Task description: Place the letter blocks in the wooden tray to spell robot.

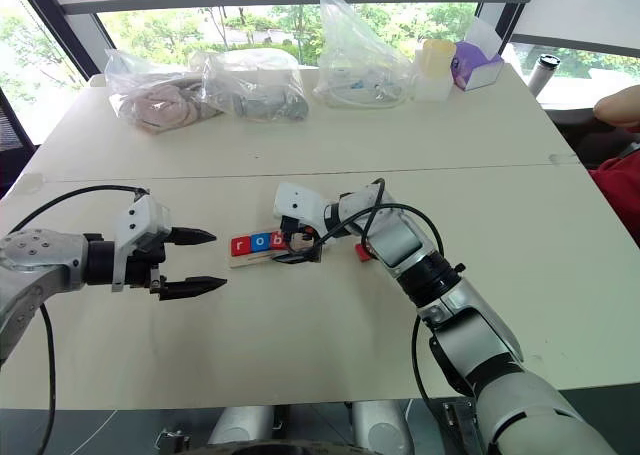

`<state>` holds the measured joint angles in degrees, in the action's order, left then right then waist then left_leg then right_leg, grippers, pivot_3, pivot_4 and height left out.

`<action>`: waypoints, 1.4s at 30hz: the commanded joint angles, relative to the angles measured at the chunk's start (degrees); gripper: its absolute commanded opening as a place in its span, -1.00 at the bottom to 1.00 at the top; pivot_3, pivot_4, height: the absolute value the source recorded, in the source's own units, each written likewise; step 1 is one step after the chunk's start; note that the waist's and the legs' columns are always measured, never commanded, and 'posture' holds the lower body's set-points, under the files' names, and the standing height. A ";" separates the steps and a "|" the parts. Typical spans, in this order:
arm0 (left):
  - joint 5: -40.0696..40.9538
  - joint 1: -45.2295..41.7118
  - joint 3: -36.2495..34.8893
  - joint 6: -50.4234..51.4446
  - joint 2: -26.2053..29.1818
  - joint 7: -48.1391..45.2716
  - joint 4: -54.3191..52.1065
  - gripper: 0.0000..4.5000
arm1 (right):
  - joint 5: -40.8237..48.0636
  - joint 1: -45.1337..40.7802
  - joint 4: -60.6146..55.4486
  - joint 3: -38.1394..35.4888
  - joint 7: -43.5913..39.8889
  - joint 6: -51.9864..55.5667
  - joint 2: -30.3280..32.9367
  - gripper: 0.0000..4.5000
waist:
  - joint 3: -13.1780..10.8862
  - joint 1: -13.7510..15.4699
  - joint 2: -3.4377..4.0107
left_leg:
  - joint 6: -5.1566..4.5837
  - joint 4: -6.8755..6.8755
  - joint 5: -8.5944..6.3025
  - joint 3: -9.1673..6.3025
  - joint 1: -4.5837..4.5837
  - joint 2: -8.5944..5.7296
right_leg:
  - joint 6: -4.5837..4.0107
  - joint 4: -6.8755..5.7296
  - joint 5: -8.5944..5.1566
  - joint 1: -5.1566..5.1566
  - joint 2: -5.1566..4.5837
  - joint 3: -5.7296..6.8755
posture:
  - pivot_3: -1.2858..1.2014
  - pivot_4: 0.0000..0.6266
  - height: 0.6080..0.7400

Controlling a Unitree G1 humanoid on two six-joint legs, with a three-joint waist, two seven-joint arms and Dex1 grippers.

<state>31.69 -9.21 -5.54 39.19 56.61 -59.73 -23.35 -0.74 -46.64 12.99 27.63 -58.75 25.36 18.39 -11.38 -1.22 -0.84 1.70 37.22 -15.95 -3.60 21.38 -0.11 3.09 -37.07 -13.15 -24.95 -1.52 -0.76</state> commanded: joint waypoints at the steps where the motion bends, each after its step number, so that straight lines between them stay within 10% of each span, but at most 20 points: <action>1: -0.29 -0.68 -0.69 -0.91 0.13 0.00 -0.31 1.00 | -1.26 -2.33 2.04 -0.50 0.87 -3.41 -0.93 0.99 | 0.00 -0.01 0.00 | 0.00 0.00 0.00 0.00 0.00 0.00 | 0.00 0.00 0.00 0.00 0.00 0.00 | 0.03 -0.52 1.00; 22: -0.85 -0.24 -0.33 -1.29 0.09 0.85 -0.74 1.00 | 0.61 -3.73 4.19 -4.76 -1.04 -9.65 -2.18 0.99 | 0.00 -0.13 0.01 | 0.00 0.00 0.00 0.00 0.01 0.01 | 0.00 0.00 0.00 -0.01 0.00 -0.02 | 0.03 -0.52 1.00; 28: 0.91 -1.50 -0.35 -0.38 -1.50 0.92 -1.49 1.00 | 5.08 -1.00 -6.33 -11.42 2.86 2.24 -1.06 0.99 | 0.00 0.06 0.00 | 0.00 -0.01 0.00 -0.01 0.00 0.01 | 0.00 -0.01 0.01 0.00 -0.01 -0.02 | 0.03 -0.52 1.00; 32: 4.34 -3.32 1.12 2.00 -4.39 1.76 -4.85 1.00 | 6.90 10.02 -28.08 -22.30 14.35 31.81 0.28 0.99 | 0.04 1.05 -0.06 | 0.00 0.01 0.00 -0.19 0.11 0.01 | 0.01 0.00 0.00 0.02 -0.12 0.00 | 0.03 -0.52 1.00; 42: 1.74 -8.23 7.49 0.40 -7.42 0.80 -1.63 1.00 | 5.15 24.01 -53.70 -24.24 32.39 61.46 -1.14 0.99 | 0.04 -0.31 -0.06 | 0.01 -0.01 0.00 0.04 -0.07 -0.01 | -0.06 -0.02 -0.07 0.01 0.10 -0.17 | 0.03 -0.52 1.00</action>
<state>34.23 -16.65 1.80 40.80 49.09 -58.53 -25.57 4.51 -22.30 -37.28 3.96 -28.33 84.79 17.50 -11.33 -1.53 -0.90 1.71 37.22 -15.95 -3.56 21.30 -0.10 3.04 -37.09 -13.26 -24.95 -1.39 -0.93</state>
